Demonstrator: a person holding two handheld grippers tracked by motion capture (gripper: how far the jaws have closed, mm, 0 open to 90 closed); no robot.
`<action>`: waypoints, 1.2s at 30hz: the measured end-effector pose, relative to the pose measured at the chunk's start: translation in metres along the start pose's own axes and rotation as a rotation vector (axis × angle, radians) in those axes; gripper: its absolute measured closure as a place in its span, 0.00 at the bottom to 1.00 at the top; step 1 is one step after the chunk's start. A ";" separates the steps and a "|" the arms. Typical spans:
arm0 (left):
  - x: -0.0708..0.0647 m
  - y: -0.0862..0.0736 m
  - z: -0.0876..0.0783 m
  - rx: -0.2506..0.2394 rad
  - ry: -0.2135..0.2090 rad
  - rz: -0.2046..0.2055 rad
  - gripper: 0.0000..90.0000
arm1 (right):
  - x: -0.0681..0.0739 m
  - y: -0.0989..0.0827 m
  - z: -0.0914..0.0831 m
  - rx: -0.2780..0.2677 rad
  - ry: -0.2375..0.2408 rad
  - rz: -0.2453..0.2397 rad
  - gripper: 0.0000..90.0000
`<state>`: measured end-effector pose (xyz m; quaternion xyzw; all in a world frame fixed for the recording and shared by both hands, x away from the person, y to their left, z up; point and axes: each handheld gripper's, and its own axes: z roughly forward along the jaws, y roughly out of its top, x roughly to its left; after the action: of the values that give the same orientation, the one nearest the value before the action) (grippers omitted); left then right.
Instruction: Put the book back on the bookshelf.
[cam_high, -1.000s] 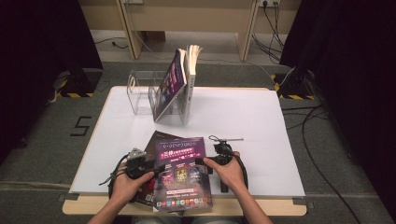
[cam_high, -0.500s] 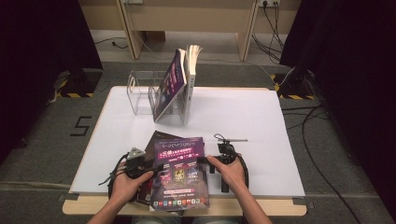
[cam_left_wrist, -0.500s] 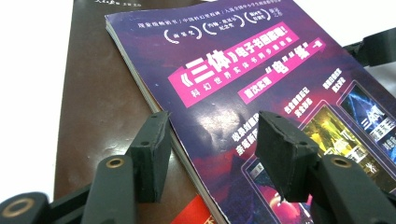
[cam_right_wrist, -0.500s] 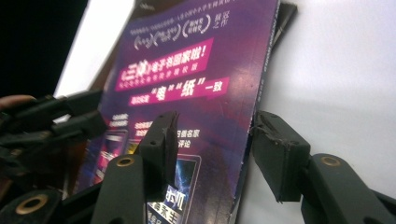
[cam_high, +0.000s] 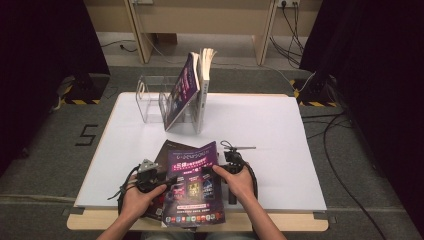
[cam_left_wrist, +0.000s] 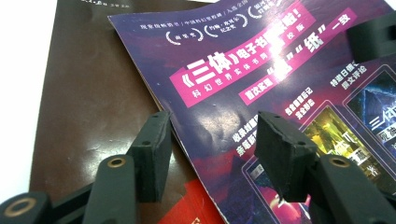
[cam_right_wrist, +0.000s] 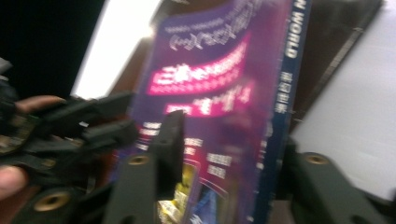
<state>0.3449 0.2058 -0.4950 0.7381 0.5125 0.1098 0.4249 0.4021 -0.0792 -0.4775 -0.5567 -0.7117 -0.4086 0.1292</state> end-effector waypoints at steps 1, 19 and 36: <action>0.000 0.000 0.000 0.001 -0.001 -0.002 0.51 | 0.000 0.000 0.000 0.006 -0.021 -0.011 0.69; -0.002 0.001 0.001 0.009 0.012 0.019 0.50 | 0.003 -0.001 0.003 0.058 -0.123 -0.104 0.81; -0.002 0.001 0.001 0.011 0.016 0.021 0.50 | 0.011 0.001 0.001 0.059 -0.121 -0.128 0.90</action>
<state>0.3448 0.2035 -0.4941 0.7448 0.5087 0.1173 0.4155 0.3996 -0.0714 -0.4704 -0.5298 -0.7640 -0.3605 0.0757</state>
